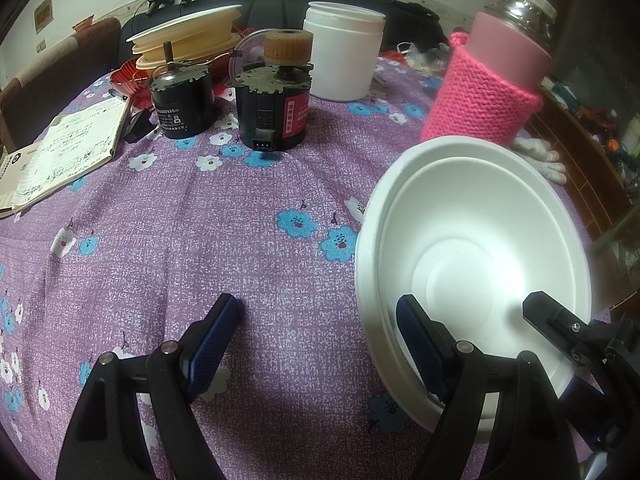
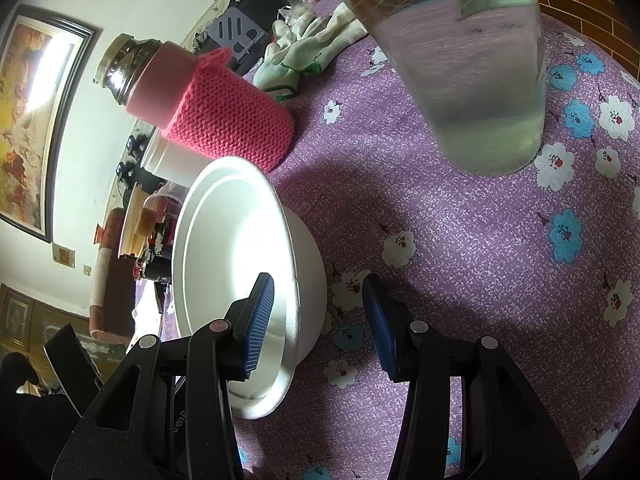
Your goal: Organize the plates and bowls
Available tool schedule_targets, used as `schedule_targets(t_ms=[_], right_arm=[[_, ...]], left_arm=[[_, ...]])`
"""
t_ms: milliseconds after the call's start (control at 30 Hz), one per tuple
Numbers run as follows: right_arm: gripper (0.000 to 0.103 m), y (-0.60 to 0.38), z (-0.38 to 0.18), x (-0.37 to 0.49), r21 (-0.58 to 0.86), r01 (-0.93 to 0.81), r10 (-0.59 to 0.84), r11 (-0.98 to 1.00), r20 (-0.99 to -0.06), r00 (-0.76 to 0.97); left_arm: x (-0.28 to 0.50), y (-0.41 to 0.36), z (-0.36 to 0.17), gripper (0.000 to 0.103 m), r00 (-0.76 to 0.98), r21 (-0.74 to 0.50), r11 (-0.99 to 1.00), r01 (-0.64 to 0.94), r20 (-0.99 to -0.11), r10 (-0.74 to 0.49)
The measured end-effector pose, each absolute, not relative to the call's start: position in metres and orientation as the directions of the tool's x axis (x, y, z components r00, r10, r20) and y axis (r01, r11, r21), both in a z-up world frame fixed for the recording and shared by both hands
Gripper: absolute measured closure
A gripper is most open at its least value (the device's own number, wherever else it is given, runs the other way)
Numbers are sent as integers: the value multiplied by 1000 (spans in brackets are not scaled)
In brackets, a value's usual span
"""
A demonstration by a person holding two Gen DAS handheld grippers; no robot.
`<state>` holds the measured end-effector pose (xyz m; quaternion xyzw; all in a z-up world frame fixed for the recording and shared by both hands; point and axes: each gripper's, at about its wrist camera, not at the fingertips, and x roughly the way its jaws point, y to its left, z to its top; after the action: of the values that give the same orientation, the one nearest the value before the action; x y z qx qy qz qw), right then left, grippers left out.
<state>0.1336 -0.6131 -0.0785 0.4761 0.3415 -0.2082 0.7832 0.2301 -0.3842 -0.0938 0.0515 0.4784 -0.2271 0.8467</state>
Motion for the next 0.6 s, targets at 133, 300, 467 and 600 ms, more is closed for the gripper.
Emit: schedule_targets(t_ms=[133,300,467,600], right_arm=[[57,-613,-78,134,604,651,-1,460,-733,680],[57,-613,-79,134,604,652,-1,459,-733,680],[57,-613,-78,134,604,652,-1,459,-733,680],[57,-614,-78,135,603,652,-2,459,-733,680]], left_arm=[[230,-384,-94,22,439,-130,892,434,-834,-335],[230,-384,-94,22,440,-128,892,434,-833,-334],[231,-383,-94,21,441,-126,891,436,-833,-333],[230,-384,-94,21,441,-125,891,436,-833,-333]])
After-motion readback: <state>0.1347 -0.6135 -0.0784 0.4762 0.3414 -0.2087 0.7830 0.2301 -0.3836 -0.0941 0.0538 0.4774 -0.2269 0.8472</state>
